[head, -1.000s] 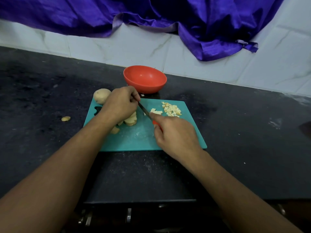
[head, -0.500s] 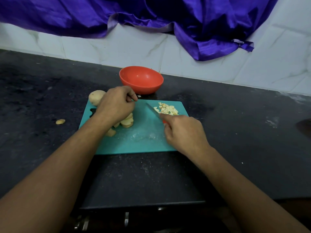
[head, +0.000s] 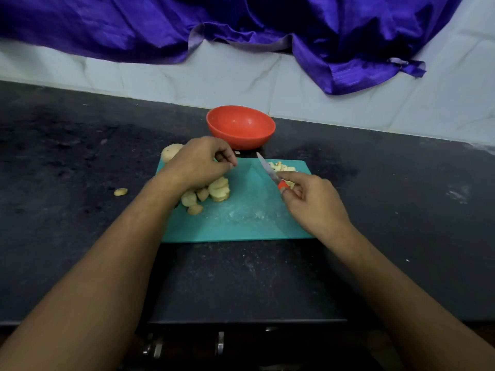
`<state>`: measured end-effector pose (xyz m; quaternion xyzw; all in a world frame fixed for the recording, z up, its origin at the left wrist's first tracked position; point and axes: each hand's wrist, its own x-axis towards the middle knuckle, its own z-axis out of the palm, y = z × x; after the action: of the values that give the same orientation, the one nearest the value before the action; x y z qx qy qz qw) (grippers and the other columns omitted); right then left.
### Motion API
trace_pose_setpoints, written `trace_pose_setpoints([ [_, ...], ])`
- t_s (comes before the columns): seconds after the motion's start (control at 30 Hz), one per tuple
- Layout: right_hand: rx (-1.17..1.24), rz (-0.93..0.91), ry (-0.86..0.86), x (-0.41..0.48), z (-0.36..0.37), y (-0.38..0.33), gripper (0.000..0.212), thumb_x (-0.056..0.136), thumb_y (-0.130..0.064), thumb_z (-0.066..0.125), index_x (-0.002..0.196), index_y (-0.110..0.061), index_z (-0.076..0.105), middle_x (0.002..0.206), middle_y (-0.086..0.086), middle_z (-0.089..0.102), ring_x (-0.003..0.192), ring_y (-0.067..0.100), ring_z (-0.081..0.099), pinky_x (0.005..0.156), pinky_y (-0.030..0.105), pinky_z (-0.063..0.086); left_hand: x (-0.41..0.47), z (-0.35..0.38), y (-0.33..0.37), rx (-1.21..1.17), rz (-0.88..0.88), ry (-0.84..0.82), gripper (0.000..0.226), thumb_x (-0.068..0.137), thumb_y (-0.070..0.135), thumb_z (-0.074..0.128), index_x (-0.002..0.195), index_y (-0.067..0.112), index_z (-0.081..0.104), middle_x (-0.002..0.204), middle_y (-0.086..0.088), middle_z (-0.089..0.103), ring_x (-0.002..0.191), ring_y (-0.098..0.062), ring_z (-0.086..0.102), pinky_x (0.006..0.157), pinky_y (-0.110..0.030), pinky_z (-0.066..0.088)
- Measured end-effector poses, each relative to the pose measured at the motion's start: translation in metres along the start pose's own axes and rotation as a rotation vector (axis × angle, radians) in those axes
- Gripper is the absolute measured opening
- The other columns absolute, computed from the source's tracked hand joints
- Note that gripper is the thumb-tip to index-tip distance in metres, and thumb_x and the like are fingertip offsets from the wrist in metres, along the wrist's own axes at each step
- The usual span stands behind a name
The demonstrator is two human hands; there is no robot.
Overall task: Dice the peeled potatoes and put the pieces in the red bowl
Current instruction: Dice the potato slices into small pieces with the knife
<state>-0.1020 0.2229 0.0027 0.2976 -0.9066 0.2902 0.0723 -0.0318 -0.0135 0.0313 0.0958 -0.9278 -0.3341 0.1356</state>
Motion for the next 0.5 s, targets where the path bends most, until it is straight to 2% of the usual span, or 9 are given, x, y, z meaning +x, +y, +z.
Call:
trace_pose_setpoints([
  [0.07,0.175,0.002,-0.013,0.004,0.011,-0.004,0.031,0.097,-0.028,0.063,0.126,-0.036,0.070,0.053,-0.007,0.046,0.050,0.011,0.041,0.054,0.032,0.036,0.000,-0.003,-0.002,0.037,0.017,-0.058,0.012,0.089,0.017,0.071,0.091,0.028,0.075,0.090,0.012,0.070,0.069,0.013,0.059,0.058,-0.005,0.040],
  [0.17,0.315,-0.011,-0.023,0.010,0.024,-0.012,0.032,0.098,-0.027,0.063,0.129,-0.033,0.069,0.054,-0.008,0.044,0.049,0.010,0.038,0.052,0.034,0.035,-0.002,-0.007,-0.003,0.094,-0.009,-0.153,0.009,0.085,0.032,0.079,0.092,0.032,0.073,0.092,0.011,0.073,0.067,0.006,0.063,0.063,-0.015,0.046],
  [0.3,0.350,-0.009,0.014,0.010,0.032,-0.010,0.032,0.099,-0.027,0.063,0.131,-0.032,0.068,0.051,-0.011,0.041,0.047,0.008,0.036,0.051,0.032,0.032,-0.006,-0.015,0.000,0.118,-0.066,-0.254,0.037,0.072,0.050,0.089,0.098,0.033,0.070,0.095,0.011,0.071,0.066,-0.004,0.069,0.064,-0.021,0.053],
  [0.4,0.399,-0.002,0.034,0.009,0.034,-0.007,0.031,0.099,-0.027,0.064,0.128,-0.033,0.070,0.051,-0.010,0.039,0.048,0.009,0.034,0.052,0.032,0.031,-0.008,-0.018,0.001,0.110,-0.093,-0.326,0.048,0.067,0.047,0.093,0.105,0.032,0.068,0.102,0.011,0.068,0.064,-0.005,0.071,0.064,-0.025,0.058],
  [0.5,0.427,0.000,0.040,0.007,0.033,-0.007,0.029,0.099,-0.027,0.064,0.126,-0.035,0.071,0.053,-0.010,0.038,0.048,0.009,0.033,0.052,0.031,0.030,-0.007,-0.018,0.001,0.078,-0.122,-0.361,0.051,0.065,0.040,0.096,0.106,0.032,0.067,0.101,0.011,0.069,0.067,-0.012,0.074,0.063,-0.028,0.061],
])
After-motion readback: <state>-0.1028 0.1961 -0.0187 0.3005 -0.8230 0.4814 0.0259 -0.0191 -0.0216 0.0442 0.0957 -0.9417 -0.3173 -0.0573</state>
